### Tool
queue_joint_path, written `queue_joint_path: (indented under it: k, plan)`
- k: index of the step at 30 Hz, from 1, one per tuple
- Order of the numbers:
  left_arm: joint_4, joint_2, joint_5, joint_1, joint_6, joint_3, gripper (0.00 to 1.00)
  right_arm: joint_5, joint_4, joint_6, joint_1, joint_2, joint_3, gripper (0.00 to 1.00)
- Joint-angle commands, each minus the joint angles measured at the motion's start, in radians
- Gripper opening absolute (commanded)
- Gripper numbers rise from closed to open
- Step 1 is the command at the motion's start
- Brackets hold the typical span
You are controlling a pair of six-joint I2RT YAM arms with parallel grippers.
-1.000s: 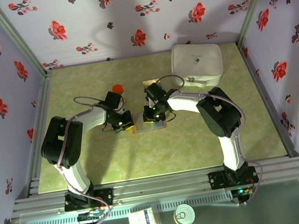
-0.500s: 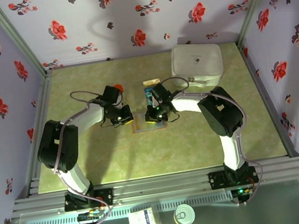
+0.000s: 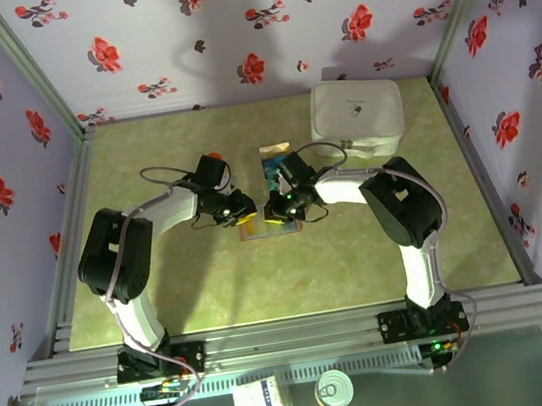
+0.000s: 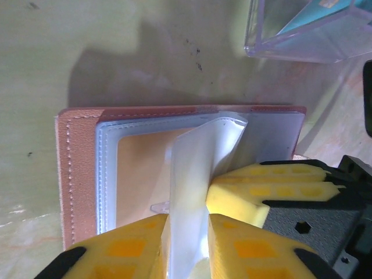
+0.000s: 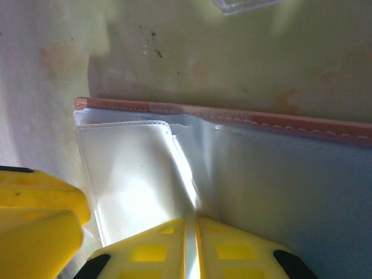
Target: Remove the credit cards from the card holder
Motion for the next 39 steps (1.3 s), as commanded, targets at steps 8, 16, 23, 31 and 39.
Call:
queue_joint_path:
  k: [8,16,23,31,39]
  plan:
    - [0.036,0.042,0.029,-0.021,-0.033,0.000,0.23,-0.003,0.021,0.037,-0.008,-0.016,-0.034,0.14]
    - [-0.030,-0.026,-0.069,-0.019,-0.017,-0.003,0.30,0.030,-0.010,0.019,-0.010,-0.017,-0.031,0.13]
    - [-0.020,0.017,-0.047,-0.017,-0.019,-0.001,0.35,0.022,-0.010,0.017,-0.010,-0.018,-0.035,0.13]
    - [0.058,0.039,0.015,-0.019,-0.051,-0.005,0.26,0.003,0.027,0.035,-0.010,-0.021,-0.048,0.13]
    - [0.046,0.002,0.021,-0.020,-0.058,0.007,0.25,0.015,0.064,0.051,-0.017,-0.117,-0.049,0.18]
